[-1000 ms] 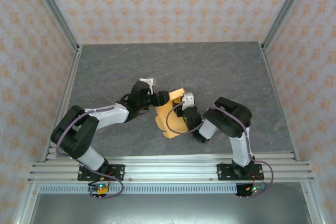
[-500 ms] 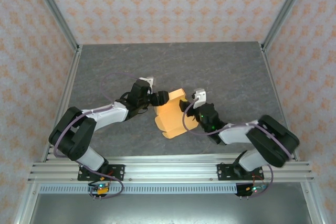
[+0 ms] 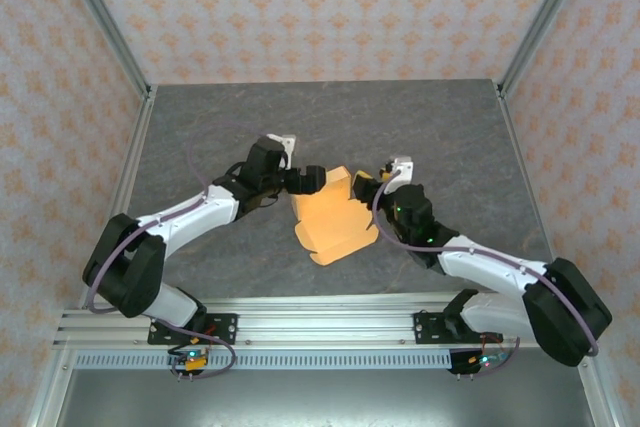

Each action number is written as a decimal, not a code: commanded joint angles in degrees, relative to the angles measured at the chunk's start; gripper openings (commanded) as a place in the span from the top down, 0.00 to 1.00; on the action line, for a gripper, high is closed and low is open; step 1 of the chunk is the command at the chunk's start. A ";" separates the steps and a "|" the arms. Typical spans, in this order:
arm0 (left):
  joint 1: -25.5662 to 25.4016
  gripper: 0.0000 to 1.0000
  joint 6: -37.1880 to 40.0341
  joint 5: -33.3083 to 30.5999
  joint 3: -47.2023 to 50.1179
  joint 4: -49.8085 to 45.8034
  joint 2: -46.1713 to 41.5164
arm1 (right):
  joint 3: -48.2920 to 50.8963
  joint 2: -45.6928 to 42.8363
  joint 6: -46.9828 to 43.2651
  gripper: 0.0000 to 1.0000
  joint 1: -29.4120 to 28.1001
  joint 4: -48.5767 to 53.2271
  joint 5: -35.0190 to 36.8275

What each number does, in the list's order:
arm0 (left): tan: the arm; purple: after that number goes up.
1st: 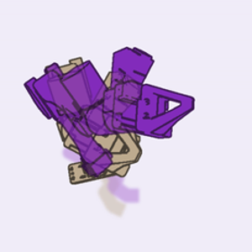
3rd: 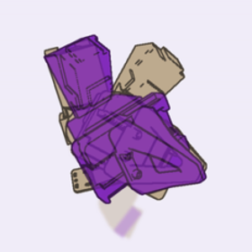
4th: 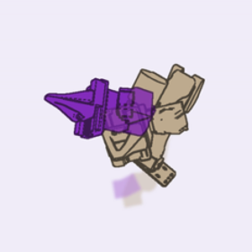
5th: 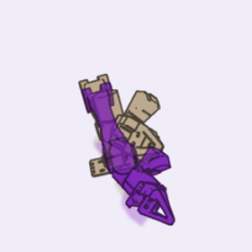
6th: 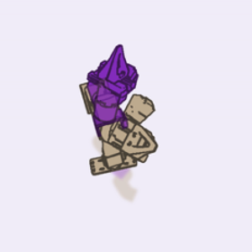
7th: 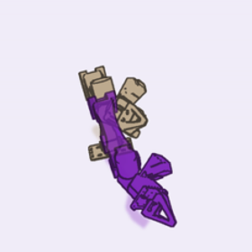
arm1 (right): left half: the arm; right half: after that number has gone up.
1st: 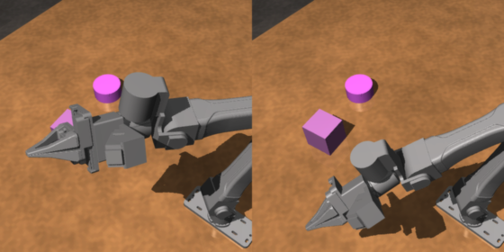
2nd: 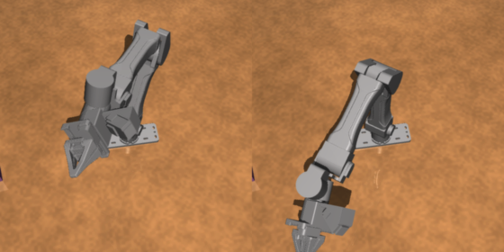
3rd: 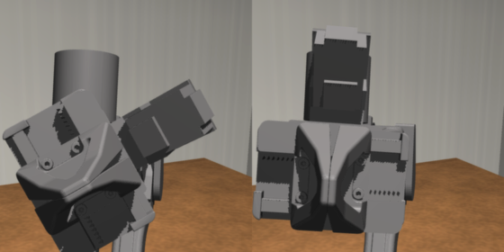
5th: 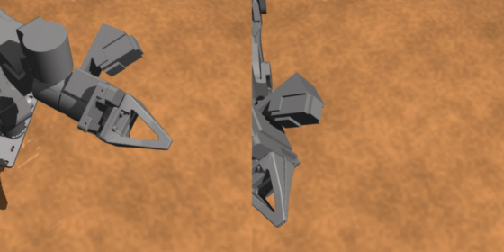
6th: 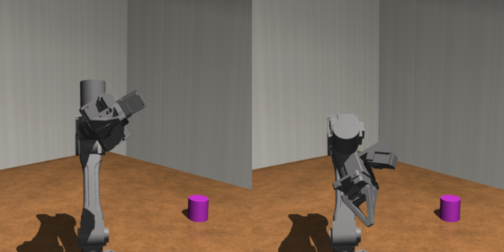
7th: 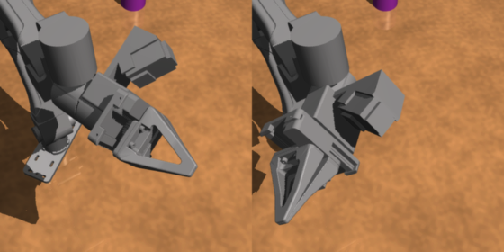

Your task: Fold the paper box

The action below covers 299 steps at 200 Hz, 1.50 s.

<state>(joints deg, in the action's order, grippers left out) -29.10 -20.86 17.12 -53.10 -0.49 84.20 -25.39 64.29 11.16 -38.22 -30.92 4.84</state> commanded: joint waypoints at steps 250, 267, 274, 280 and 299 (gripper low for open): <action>-10.25 0.09 27.88 -5.46 -56.61 -50.01 39.49 | -3.18 -5.27 7.95 0.24 22.05 10.79 -21.10; -10.23 0.13 27.81 -4.73 -57.20 -51.55 40.15 | -3.22 -5.28 7.98 0.24 22.07 10.92 -20.90; -10.27 0.16 27.90 -3.91 -57.14 -51.70 40.21 | -3.16 -5.28 8.00 0.24 22.05 10.98 -20.99; -10.25 0.18 27.94 -3.26 -56.97 -51.65 40.29 | -3.18 -5.23 7.92 0.24 22.11 10.93 -21.14; -10.27 0.31 27.64 -2.54 -56.63 -51.01 40.42 | -3.09 -4.97 7.83 0.24 22.09 10.79 -20.89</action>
<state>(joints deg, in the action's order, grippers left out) -39.48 7.11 13.30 -108.18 -49.19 124.27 -27.03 58.78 19.92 -16.45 -20.14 -15.29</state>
